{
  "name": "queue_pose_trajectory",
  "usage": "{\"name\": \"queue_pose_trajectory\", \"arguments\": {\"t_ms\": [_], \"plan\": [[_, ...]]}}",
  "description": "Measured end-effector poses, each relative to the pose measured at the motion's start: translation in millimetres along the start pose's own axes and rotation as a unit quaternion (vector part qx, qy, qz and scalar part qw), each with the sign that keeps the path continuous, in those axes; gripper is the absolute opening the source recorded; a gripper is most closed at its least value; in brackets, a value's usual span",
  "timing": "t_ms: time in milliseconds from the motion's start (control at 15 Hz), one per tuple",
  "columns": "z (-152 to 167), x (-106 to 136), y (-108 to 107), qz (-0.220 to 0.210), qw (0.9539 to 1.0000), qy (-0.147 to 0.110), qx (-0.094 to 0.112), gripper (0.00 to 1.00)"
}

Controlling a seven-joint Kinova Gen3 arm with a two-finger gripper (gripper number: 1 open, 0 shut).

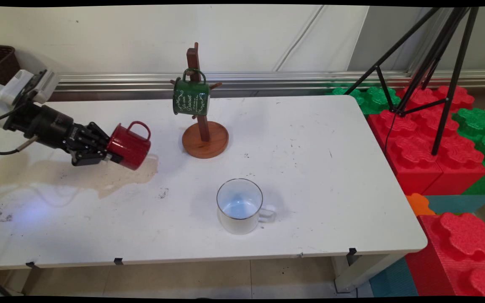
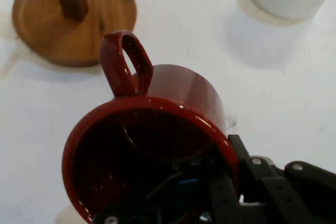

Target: Place the picked object on the table

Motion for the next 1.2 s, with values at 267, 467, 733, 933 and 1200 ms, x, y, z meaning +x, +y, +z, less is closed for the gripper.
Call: {"name": "queue_pose_trajectory", "arguments": {"t_ms": [267,467,733,933,1200], "plan": [[-8.8,-5.5,-8.0,0.026,0.9992,-0.026,0.017,0.00],[-13.5,-10.8,-12.2,0.050,0.9972,-0.050,0.022,0.00],[-15.2,-18.7,-14.4,0.093,0.9918,-0.085,0.022,0.00],[-13.5,-21.3,-16.5,0.122,0.9862,-0.109,0.027,0.00],[-9.0,-23.1,-18.5,0.158,0.9777,-0.135,0.029,0.00]]}}
